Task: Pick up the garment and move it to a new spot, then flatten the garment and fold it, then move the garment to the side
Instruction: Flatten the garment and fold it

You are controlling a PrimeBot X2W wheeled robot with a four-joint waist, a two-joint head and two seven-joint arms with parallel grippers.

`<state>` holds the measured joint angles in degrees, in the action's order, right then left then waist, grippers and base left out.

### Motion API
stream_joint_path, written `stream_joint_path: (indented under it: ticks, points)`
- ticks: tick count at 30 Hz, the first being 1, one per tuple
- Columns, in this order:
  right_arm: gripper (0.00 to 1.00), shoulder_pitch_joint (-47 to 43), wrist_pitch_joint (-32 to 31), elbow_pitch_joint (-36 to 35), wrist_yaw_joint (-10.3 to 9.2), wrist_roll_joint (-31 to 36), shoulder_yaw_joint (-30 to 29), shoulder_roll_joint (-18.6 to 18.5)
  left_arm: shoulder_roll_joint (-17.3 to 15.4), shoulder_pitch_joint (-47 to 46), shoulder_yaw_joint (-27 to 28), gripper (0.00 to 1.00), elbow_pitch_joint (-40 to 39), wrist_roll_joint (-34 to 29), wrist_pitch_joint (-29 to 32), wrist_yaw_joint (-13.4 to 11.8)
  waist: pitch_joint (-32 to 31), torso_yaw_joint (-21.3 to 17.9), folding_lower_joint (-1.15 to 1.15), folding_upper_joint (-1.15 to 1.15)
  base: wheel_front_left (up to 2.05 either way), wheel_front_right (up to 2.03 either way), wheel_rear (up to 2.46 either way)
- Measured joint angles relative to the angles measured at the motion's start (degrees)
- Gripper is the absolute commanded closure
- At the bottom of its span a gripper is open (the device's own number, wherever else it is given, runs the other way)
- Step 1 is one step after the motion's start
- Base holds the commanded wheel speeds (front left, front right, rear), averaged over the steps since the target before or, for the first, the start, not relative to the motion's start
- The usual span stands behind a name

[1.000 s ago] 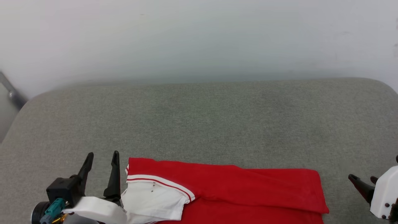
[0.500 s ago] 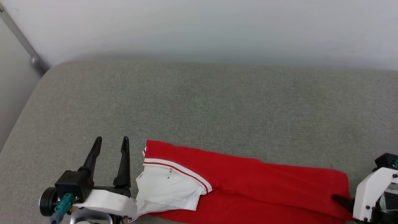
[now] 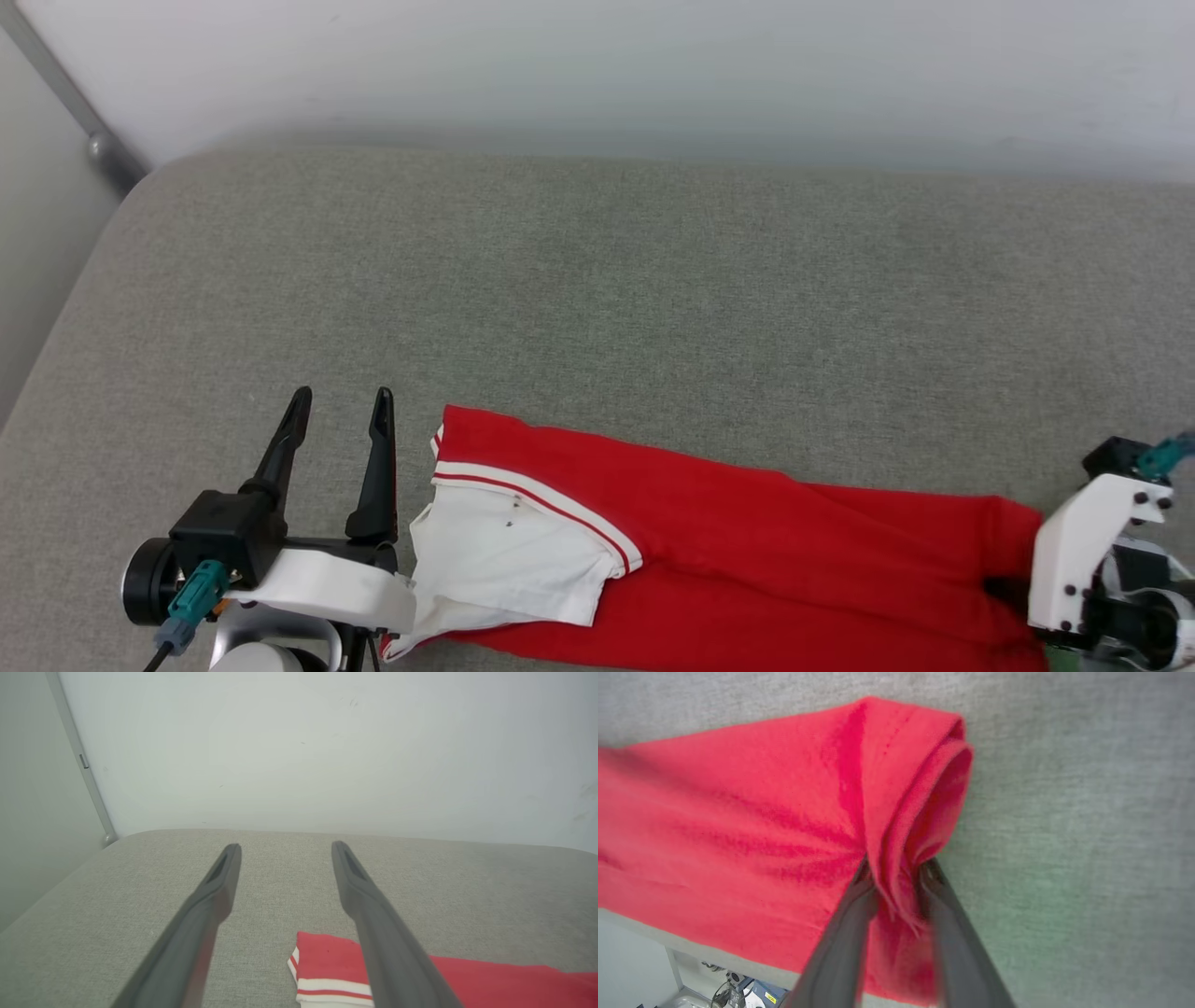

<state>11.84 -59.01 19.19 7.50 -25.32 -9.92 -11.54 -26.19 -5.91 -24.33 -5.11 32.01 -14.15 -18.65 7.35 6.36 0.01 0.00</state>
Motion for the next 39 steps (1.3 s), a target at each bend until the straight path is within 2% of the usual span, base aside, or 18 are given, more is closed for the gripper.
stream_joint_path:
  ticks: [7,11,17,23,27,31,35,39]
  points:
    - [1.0,0.8,1.0,0.2,0.0,-2.0,2.7,-0.1,-0.9,0.7,0.0,0.0,0.1,-0.2,0.6,-0.5,-2.3,-1.5,0.0,0.0,0.0,0.0,0.0]
    - [1.0,1.3,1.0,-0.8,0.0,-3.4,1.5,-1.2,-1.9,1.4,0.2,0.0,-0.6,-0.3,1.2,-1.1,-3.5,-2.7,0.0,0.0,0.0,0.0,0.0]
    - [1.0,3.4,-0.2,-2.0,0.01,-2.6,-3.1,-2.3,-2.9,3.2,1.2,0.0,-2.0,0.0,1.8,-2.6,-4.6,-5.1,0.0,0.0,0.0,0.0,0.0]
    - [1.0,3.4,-3.1,-5.4,0.0,1.8,-12.0,-4.0,-3.9,4.5,1.4,0.0,-3.3,-0.4,2.3,-3.6,-5.6,-6.5,0.0,0.0,0.0,0.0,0.0]
    - [1.0,3.0,-6.2,-8.9,0.0,4.1,-15.9,-1.9,-4.1,5.2,1.3,0.0,-4.0,-0.5,2.4,-4.2,-6.1,-7.0,-0.01,0.0,0.0,0.0,0.0]
    - [1.0,3.0,-9.9,-11.5,0.0,2.6,-17.9,3.3,-4.5,5.6,1.3,0.0,-4.2,-0.5,2.8,-4.6,-6.5,-7.1,-0.01,0.0,0.0,0.0,0.0]
    - [1.0,2.5,-12.1,-12.4,0.0,-2.8,-16.8,7.4,-4.9,5.6,1.1,0.0,-4.3,-0.6,3.2,-4.5,-6.8,-6.7,-0.01,0.0,0.0,0.0,0.0]
    - [1.0,1.5,-10.7,-10.2,0.0,-9.8,-13.6,8.3,-4.7,5.4,0.4,0.0,-4.2,-0.6,3.5,-4.1,-7.2,-5.9,-0.01,0.0,0.0,0.0,0.0]
